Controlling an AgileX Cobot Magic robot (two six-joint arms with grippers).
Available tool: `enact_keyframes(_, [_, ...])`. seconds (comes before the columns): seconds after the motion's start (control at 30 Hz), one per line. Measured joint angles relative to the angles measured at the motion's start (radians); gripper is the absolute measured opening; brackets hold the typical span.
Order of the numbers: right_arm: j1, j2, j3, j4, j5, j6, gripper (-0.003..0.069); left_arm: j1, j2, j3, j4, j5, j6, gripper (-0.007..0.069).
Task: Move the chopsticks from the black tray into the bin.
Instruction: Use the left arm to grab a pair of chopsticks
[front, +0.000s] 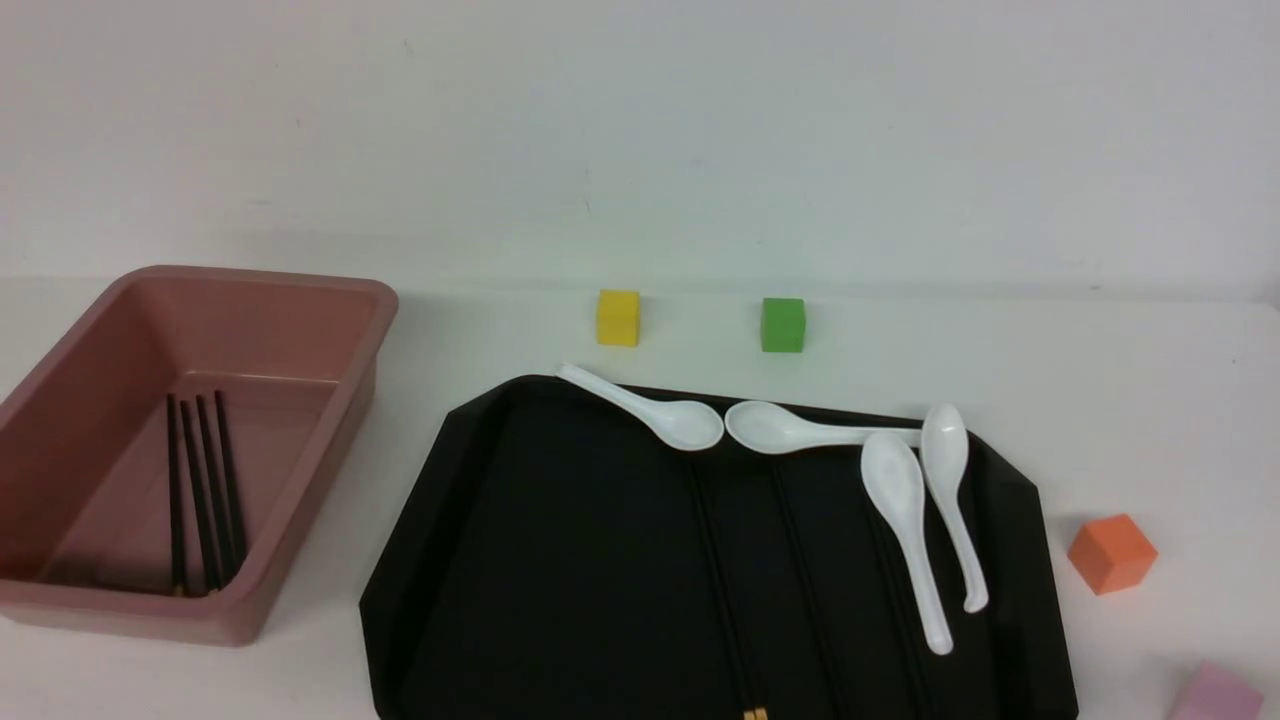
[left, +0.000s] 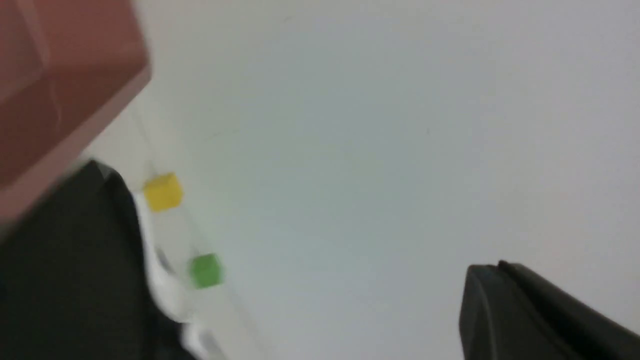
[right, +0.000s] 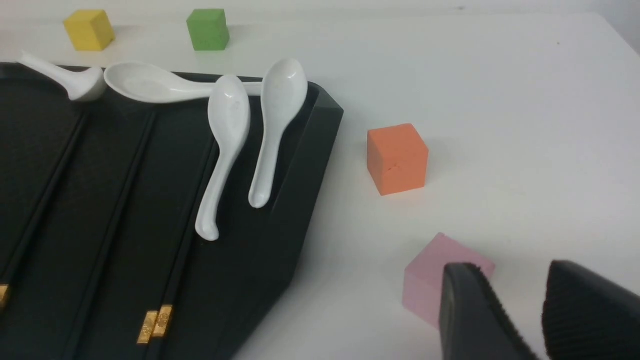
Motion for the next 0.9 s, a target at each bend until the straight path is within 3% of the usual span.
enact_keyframes(0.27, [0.000,0.000,0.000,0.000,0.000,0.000,0.0240,0.000,0.590,-0.345,0.172,0.755,0.279,-0.0013])
enact_keyframes(0.4, [0.000,0.000,0.000,0.000,0.000,0.000,0.0240,0.000,0.838,-0.428,0.141,0.887,0.378,-0.0013])
enact_keyframes(0.5, [0.000,0.000,0.000,0.000,0.000,0.000,0.0240,-0.013,0.967,-0.460,-0.001,0.910,0.455,-0.0013])
enact_keyframes(0.63, [0.000,0.000,0.000,0.000,0.000,0.000,0.0240,-0.138,1.064,-0.468,-0.233,0.811,0.542,-0.0013])
enact_keyframes(0.77, [0.000,0.000,0.000,0.000,0.000,0.000,0.0240,-0.285,1.142,-0.493,-0.254,0.712,0.496,-0.0013])
enact_keyframes(0.9, [0.000,0.000,0.000,0.000,0.000,0.000,0.0240,-0.467,1.283,-0.623,-0.125,0.663,0.340,-0.0013])
